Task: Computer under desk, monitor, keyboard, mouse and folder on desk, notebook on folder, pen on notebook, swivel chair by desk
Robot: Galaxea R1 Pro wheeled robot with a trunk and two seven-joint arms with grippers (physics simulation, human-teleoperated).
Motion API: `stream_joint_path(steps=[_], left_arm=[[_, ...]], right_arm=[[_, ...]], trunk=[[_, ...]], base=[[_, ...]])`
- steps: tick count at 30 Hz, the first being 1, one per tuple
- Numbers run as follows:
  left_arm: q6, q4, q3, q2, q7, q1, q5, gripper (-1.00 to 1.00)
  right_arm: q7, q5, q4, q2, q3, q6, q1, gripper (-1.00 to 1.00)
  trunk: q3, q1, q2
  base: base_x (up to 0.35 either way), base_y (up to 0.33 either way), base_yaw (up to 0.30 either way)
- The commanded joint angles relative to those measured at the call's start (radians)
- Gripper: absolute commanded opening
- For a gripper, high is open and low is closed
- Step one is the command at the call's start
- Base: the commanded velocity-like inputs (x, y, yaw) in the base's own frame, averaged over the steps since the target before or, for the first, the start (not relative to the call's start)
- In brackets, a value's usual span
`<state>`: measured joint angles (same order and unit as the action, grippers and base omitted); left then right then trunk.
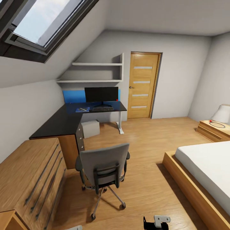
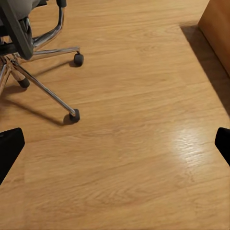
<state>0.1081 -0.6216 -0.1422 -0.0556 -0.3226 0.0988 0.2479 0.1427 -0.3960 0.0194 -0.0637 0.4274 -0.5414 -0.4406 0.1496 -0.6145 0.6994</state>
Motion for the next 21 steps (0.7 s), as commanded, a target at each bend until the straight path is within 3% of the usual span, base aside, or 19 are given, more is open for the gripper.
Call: stream_joint_path(steps=[1, 13, 21], left_arm=[[0.004, 0.02, -0.007, -0.003, -0.007, 0.001, 0.017, 1.0], [0.004, 0.056, -0.005, -0.003, -0.008, 0.001, 0.025, 1.0], [0.004, 0.056, -0.005, -0.003, -0.009, 0.001, 0.025, 1.0]], right_arm=[[0.005, -0.004, 0.002, -0.001, 0.009, -0.003, -0.001, 1.0], [0.005, -0.004, 0.002, -0.001, 0.01, -0.003, -0.001, 1.0], [0.005, -0.004, 0.002, -0.002, 0.01, -0.003, -0.001, 1.0]], trunk=[[0.005, -0.004, 0.009], [0.042, -0.05, 0.093], [0.068, -0.081, 0.149]], base=[[0.0, 0.0, 0.0], [0.0, 0.0, 0.003], [0.0, 0.0, 0.204]])
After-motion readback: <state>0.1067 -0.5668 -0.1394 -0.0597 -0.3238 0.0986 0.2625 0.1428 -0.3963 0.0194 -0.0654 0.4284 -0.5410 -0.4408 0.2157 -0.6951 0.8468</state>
